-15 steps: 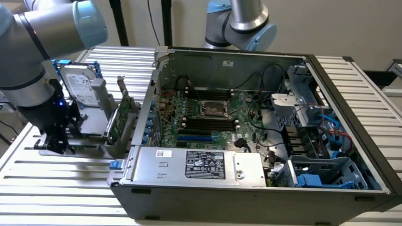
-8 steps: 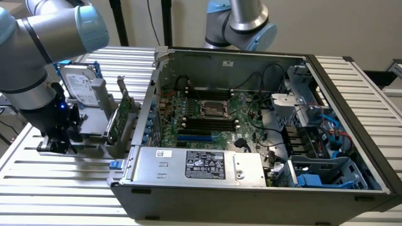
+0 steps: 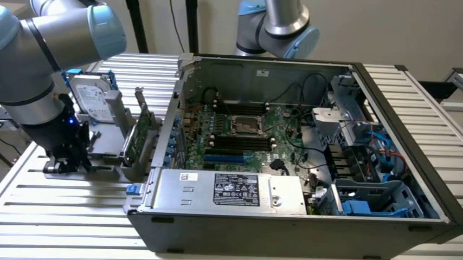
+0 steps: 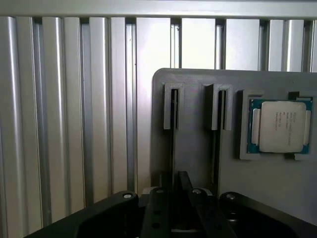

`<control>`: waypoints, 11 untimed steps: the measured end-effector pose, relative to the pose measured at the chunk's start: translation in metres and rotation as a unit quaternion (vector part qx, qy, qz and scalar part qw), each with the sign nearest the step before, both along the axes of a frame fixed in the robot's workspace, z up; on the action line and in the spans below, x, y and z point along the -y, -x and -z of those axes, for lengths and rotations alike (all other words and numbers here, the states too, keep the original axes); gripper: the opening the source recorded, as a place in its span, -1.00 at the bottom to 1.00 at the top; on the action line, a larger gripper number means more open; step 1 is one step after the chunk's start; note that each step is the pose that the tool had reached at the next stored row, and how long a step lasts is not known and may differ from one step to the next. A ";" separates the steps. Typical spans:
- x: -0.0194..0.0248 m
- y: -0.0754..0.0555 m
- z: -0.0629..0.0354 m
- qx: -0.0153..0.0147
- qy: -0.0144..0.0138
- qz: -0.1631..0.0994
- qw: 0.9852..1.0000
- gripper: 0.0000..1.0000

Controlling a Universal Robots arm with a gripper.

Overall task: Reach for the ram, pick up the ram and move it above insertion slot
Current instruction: 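Pick up the ram and move it above insertion slot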

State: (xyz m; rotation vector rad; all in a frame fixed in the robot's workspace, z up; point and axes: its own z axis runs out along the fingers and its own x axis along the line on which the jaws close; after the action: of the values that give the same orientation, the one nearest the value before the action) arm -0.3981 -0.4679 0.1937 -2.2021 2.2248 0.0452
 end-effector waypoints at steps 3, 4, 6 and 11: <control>0.0000 -0.001 -0.0017 -0.004 0.000 0.000 1.000 -0.58; 0.0000 -0.001 -0.0018 -0.005 0.000 0.000 1.000 -0.58; 0.0000 -0.003 -0.0018 -0.005 0.000 0.000 1.000 -0.58; 0.0000 -0.004 -0.0018 -0.006 0.000 0.000 1.000 -0.58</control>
State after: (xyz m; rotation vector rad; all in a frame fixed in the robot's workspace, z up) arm -0.3939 -0.4679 0.1955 -2.2073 2.2305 0.0574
